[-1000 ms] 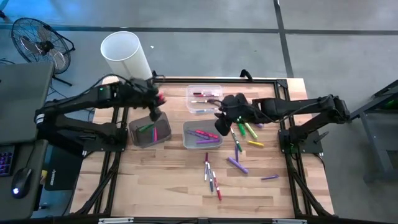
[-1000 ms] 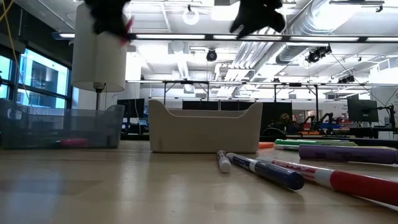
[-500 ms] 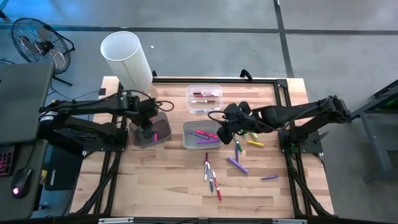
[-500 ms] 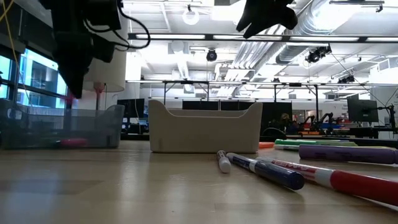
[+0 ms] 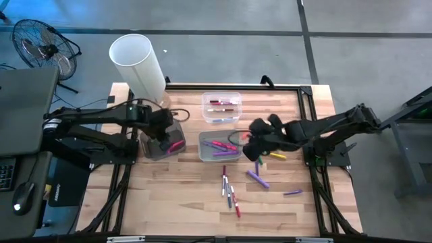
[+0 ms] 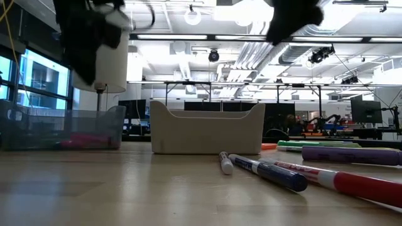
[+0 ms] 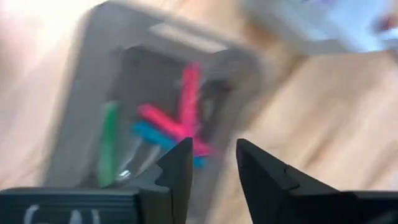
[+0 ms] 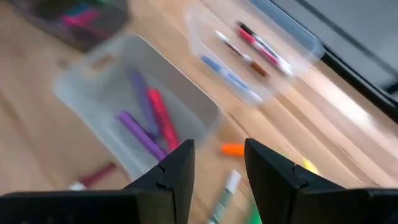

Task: Pick & Place Markers
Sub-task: Put the purple marker pen into the transparent bin

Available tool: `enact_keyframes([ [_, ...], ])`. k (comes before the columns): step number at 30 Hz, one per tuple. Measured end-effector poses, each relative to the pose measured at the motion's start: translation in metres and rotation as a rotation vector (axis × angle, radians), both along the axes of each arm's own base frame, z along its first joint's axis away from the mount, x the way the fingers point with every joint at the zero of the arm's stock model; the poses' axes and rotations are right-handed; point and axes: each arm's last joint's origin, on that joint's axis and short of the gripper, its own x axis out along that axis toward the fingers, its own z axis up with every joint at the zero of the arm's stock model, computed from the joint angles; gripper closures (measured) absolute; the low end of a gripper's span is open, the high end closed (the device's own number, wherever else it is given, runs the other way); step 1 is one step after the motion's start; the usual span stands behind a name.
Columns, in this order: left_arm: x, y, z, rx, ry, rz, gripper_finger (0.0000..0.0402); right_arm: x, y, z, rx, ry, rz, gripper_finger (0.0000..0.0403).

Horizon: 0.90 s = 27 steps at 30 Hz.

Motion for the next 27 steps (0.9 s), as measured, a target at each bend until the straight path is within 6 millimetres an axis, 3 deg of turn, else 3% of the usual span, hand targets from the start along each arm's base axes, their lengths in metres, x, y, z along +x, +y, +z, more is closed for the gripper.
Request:
enact_keyframes([
  [5, 0.018, -0.042, 0.026, 0.057, -0.124, 0.001, 0.0325, -0.021, 0.018, -0.005, -0.055, 0.079, -0.053, 0.0288],
  [11, 0.057, -0.102, 0.034, 0.042, -0.161, 0.092, 0.0394, -0.041, 0.04, -0.009, -0.074, 0.177, 0.013, 0.0307],
  [16, 0.103, -0.149, 0.024, 0.003, -0.104, 0.227, 0.0397, -0.07, 0.064, -0.033, -0.002, 0.223, 0.118, 0.0334],
  [20, 0.132, -0.18, 0.021, -0.025, -0.061, 0.311, 0.0399, -0.096, 0.081, -0.048, 0.062, 0.192, 0.191, 0.0381],
  [22, 0.148, -0.189, 0.015, -0.031, -0.043, 0.349, 0.04, -0.105, 0.088, -0.052, 0.081, 0.145, 0.225, 0.0397],
  [27, 0.183, -0.205, 0.01, -0.095, -0.109, 0.411, 0.0398, -0.119, 0.096, -0.057, 0.146, 0.084, 0.288, 0.0382],
])
